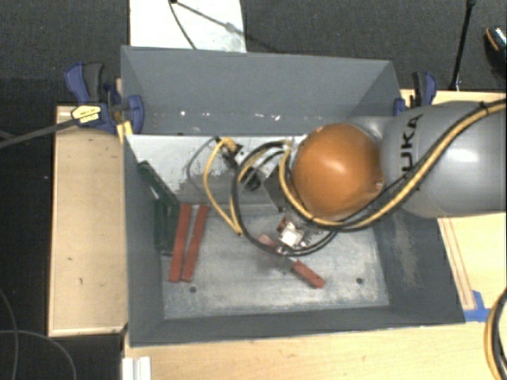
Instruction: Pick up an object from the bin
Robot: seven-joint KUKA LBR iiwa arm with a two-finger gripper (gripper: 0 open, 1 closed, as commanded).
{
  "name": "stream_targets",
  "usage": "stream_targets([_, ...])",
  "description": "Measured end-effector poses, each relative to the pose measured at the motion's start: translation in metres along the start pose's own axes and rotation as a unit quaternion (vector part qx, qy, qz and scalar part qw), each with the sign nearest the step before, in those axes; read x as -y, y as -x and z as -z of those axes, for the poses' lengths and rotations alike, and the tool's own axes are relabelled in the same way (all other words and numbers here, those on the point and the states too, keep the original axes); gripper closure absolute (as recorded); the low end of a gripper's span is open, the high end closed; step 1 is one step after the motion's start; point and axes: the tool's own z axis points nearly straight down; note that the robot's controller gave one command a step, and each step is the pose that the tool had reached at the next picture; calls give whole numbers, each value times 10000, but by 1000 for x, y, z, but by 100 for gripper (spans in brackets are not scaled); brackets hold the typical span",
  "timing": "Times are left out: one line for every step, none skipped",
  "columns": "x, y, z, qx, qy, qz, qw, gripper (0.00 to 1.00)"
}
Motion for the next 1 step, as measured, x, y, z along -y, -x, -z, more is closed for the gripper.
stream_targets([-77,-37,47,-26,7,-178,9998,100])
